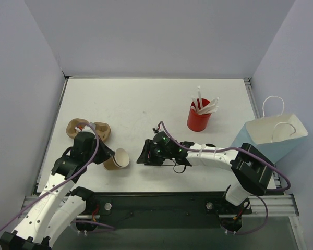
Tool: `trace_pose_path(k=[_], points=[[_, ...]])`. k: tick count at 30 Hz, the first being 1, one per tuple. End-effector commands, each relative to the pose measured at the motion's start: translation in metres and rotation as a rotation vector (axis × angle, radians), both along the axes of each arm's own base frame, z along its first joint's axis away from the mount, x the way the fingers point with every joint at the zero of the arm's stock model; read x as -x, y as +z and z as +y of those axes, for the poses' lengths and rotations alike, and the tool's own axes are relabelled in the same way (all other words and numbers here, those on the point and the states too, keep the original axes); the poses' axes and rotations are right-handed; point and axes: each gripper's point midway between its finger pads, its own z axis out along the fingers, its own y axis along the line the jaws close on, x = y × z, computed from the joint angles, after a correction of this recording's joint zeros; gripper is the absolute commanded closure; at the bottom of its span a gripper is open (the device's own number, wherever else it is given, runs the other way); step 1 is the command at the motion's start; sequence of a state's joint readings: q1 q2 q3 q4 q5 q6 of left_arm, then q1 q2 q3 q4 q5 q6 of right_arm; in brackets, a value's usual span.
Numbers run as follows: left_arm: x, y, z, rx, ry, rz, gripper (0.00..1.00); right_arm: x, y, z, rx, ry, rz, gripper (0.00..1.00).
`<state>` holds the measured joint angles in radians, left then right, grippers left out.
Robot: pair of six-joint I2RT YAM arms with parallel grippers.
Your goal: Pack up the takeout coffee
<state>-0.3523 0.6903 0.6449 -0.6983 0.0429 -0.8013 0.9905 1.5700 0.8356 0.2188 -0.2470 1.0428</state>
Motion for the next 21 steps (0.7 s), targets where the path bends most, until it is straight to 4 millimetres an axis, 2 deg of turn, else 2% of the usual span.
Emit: trace_pose_path(k=[1,5,8,10,13,15,16,18,21], points=[[-0.007,0.001,0.0,0.005,0.009,-0.039,1.0,-0.004,0.022,0.014,-0.053,0.023,-0.062,0.56],[-0.008,0.002,0.0,0.005,0.005,-0.042,1.0,-0.001,0.032,0.019,-0.05,0.07,-0.113,0.55],[-0.009,0.002,0.002,-0.011,0.004,-0.044,1.0,0.001,0.048,0.028,-0.044,0.18,-0.234,0.53],[-0.01,0.004,0.004,-0.025,0.009,-0.047,1.0,-0.006,0.054,0.031,-0.029,0.206,-0.311,0.53],[-0.012,0.0,0.011,-0.062,0.04,-0.027,1.0,-0.017,0.06,0.042,-0.043,0.198,-0.356,0.56],[-0.011,-0.006,0.017,-0.089,0.069,0.004,1.0,-0.018,0.06,0.058,-0.09,0.224,-0.356,0.6],[-0.01,-0.012,0.019,-0.106,0.079,0.03,1.0,-0.018,0.066,0.068,-0.142,0.233,-0.369,0.61],[-0.009,-0.018,0.026,-0.135,0.104,0.054,1.0,-0.016,0.059,0.08,-0.171,0.256,-0.334,0.66],[-0.008,-0.024,0.032,-0.155,0.134,0.067,1.0,-0.023,0.047,0.085,-0.156,0.231,-0.33,0.66]])
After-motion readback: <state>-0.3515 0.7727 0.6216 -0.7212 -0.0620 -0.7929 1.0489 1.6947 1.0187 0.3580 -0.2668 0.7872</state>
